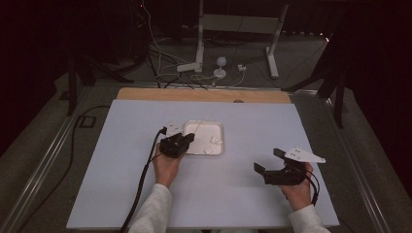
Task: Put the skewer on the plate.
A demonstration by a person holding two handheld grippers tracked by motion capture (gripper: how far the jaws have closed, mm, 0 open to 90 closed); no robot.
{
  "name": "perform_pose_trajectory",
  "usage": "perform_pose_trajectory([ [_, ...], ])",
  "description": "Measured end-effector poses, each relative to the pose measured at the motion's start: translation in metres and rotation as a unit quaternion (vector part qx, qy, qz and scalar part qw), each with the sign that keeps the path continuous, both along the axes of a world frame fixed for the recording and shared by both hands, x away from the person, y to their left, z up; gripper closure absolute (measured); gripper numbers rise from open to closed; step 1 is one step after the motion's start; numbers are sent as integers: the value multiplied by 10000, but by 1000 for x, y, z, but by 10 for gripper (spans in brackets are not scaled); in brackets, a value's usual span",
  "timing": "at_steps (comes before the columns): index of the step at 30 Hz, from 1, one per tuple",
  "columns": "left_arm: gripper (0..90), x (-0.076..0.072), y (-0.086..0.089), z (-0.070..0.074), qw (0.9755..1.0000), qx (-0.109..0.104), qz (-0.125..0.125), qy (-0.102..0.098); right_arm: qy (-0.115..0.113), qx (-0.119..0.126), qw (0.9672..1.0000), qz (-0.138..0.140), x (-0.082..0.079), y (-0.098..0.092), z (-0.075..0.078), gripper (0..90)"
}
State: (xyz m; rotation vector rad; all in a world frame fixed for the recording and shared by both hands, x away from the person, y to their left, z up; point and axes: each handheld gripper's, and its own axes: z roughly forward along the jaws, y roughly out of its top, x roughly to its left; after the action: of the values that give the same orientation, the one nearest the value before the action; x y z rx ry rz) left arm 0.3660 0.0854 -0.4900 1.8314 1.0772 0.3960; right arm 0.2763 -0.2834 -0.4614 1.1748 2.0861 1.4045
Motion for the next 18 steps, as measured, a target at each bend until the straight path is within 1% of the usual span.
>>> perform_pose_trajectory([
  [7,892,3,-4,-5,9999,66,91,74,-3,7,10000,-25,0,-1,0,0],
  [18,892,6,-8,-11,9993,86,305,183,10,-14,10000,-28,0,-1,-2,0],
])
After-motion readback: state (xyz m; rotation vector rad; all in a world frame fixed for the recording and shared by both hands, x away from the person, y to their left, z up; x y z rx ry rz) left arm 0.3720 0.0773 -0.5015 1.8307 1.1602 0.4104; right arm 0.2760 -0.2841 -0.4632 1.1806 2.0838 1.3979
